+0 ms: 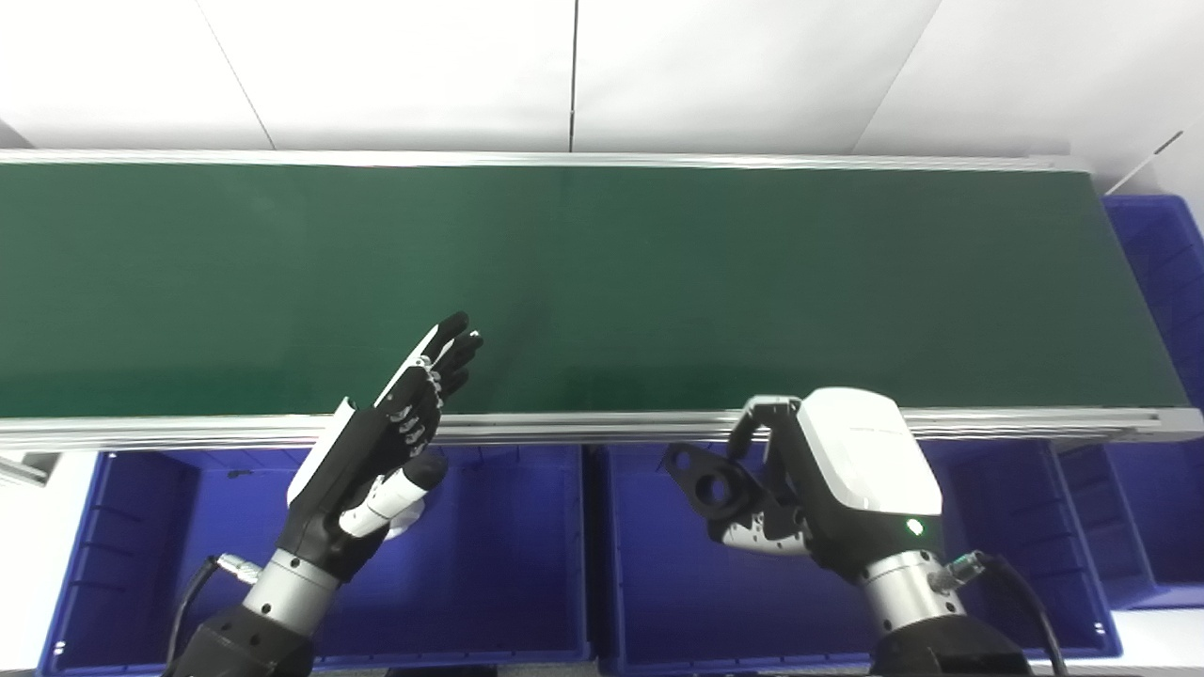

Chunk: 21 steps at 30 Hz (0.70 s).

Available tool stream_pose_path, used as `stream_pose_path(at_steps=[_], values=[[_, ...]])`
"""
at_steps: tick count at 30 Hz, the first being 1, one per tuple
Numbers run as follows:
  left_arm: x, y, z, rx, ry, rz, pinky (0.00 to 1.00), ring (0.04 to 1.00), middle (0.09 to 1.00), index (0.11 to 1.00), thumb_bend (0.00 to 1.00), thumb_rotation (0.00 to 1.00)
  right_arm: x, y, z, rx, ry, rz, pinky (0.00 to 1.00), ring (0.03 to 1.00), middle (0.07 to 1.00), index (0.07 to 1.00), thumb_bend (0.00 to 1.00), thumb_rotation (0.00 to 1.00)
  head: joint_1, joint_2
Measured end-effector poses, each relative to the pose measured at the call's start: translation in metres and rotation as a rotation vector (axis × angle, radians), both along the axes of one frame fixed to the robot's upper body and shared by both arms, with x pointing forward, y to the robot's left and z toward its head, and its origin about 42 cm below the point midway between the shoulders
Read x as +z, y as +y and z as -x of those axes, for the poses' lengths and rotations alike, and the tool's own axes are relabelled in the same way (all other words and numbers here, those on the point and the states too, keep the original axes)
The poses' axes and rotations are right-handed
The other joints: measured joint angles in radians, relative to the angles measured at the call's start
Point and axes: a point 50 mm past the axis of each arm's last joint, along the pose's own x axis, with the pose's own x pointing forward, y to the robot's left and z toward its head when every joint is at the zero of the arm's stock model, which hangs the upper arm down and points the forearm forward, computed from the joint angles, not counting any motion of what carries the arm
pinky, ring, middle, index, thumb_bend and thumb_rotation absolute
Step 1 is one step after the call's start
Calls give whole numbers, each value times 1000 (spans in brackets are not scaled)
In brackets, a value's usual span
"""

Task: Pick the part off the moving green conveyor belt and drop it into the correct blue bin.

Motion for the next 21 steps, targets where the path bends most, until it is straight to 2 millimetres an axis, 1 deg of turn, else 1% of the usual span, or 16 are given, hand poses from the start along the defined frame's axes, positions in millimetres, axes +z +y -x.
stream_pose_path(at_steps=[3, 6, 7, 8, 9, 10, 12, 13, 14, 15, 16, 17, 19, 21], values=[[0, -1, 0, -1, 0, 2, 1000, 999, 966, 985, 727, 730, -7, 2, -1, 1, 13, 5, 121, 188, 286, 489, 508, 130, 0, -2], [0, 0, 0, -1, 4, 1, 1000, 998, 964, 982, 739, 722, -24, 4, -5, 20, 5, 33, 123, 191, 288, 488, 511, 128, 3, -2], [0, 0, 0, -1, 6, 0, 1000, 999, 965, 984, 735, 721, -29, 5, -6, 26, 5, 40, 138, 206, 303, 488, 512, 130, 2, -3], [0, 0, 0, -1, 6, 0, 1000, 1000, 966, 985, 730, 719, -33, 5, -6, 29, 8, 46, 163, 230, 327, 488, 514, 132, 2, -3], [0, 0, 0, -1, 6, 0, 1000, 1000, 966, 985, 723, 715, -34, 5, -6, 30, 3, 50, 208, 278, 414, 487, 523, 57, 2, -5], [0, 0, 0, -1, 6, 0, 1000, 999, 965, 983, 722, 715, -34, 6, -6, 30, -5, 53, 242, 315, 414, 505, 523, 33, 3, -5], [0, 0, 0, -1, 6, 0, 1000, 995, 960, 979, 729, 720, -34, 6, -7, 30, -26, 84, 301, 372, 423, 524, 522, 18, 6, -5], [0, 0, -1, -1, 5, 0, 1000, 994, 960, 978, 730, 721, -35, 6, -8, 32, -25, 111, 310, 381, 425, 527, 521, 16, 8, -5], [0, -1, -1, 0, 5, 0, 1000, 993, 959, 978, 735, 724, -36, 6, -8, 32, -16, 137, 369, 434, 497, 508, 520, 106, 8, -5], [0, -1, -1, 0, 5, 1, 1000, 991, 957, 975, 739, 718, -37, 5, -8, 32, 5, 164, 439, 495, 549, 502, 518, 139, 9, -5], [0, -1, -1, 1, 5, 2, 1000, 992, 956, 976, 738, 716, -38, 5, -7, 34, 34, 190, 529, 570, 605, 579, 672, 312, 9, -5], [0, -2, -1, 2, 4, 4, 1000, 992, 956, 976, 738, 717, -40, 5, -7, 34, 64, 223, 612, 633, 648, 629, 783, 437, 11, -5], [0, -3, -1, 4, 4, 9, 1000, 993, 957, 978, 729, 718, -42, 4, -7, 36, 110, 265, 692, 687, 685, 664, 849, 535, 14, -6], [0, -4, -1, 7, 4, 14, 1000, 992, 955, 973, 738, 711, -43, 3, -7, 39, 145, 293, 741, 710, 700, 677, 879, 584, 17, -8]])
